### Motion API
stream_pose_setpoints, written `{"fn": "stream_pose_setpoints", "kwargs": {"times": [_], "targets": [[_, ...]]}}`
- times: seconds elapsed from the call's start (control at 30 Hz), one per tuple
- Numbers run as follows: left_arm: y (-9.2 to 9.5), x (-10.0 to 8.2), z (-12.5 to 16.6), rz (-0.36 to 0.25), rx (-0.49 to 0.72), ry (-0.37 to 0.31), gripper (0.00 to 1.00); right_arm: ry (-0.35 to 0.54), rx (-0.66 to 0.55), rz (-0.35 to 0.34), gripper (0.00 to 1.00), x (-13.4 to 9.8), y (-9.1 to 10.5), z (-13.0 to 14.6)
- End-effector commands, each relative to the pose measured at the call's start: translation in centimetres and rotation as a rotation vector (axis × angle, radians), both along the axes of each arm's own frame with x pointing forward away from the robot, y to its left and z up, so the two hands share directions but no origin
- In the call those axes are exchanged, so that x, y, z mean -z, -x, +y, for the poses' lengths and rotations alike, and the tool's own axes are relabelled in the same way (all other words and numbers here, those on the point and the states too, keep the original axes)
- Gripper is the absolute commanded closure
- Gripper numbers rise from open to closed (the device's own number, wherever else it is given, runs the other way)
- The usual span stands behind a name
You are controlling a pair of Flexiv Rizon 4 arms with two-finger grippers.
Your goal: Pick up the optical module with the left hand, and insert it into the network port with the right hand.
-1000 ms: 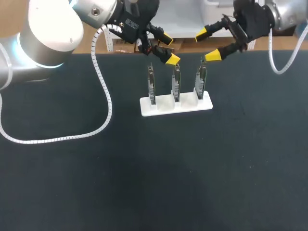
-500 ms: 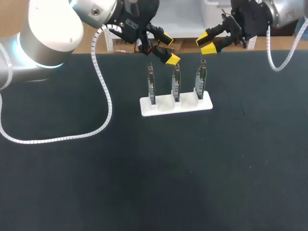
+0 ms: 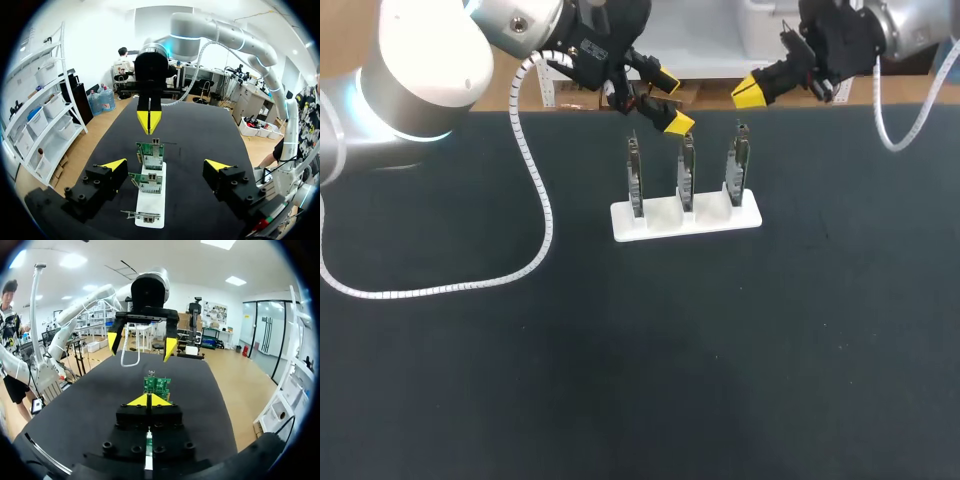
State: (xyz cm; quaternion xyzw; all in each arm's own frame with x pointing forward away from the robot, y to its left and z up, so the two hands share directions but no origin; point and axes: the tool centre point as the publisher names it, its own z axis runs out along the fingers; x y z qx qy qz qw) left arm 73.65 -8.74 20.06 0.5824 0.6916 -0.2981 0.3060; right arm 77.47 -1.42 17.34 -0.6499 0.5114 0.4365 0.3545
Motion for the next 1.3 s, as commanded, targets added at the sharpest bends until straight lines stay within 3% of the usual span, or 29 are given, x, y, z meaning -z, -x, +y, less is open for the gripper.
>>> {"fn": "stream_pose_setpoints", "kwargs": {"times": [0.03, 0.2, 1.3], "targets": [[0.0, -0.1, 0.0, 0.002, -0.001, -0.005, 0.00, -0.017, 0.011, 0.008, 1.00, 1.0, 0.5, 0.0], [0.0, -0.1, 0.0, 0.002, -0.001, -0.005, 0.00, -0.055, 0.033, 0.008, 1.00, 1.7, 0.7, -0.2], [0.0, -0.1, 0.0, 0.002, -0.001, -0.005, 0.00, -0.070, 0.043, 0.061, 1.00, 4.0, 1.1, -0.1]]}}
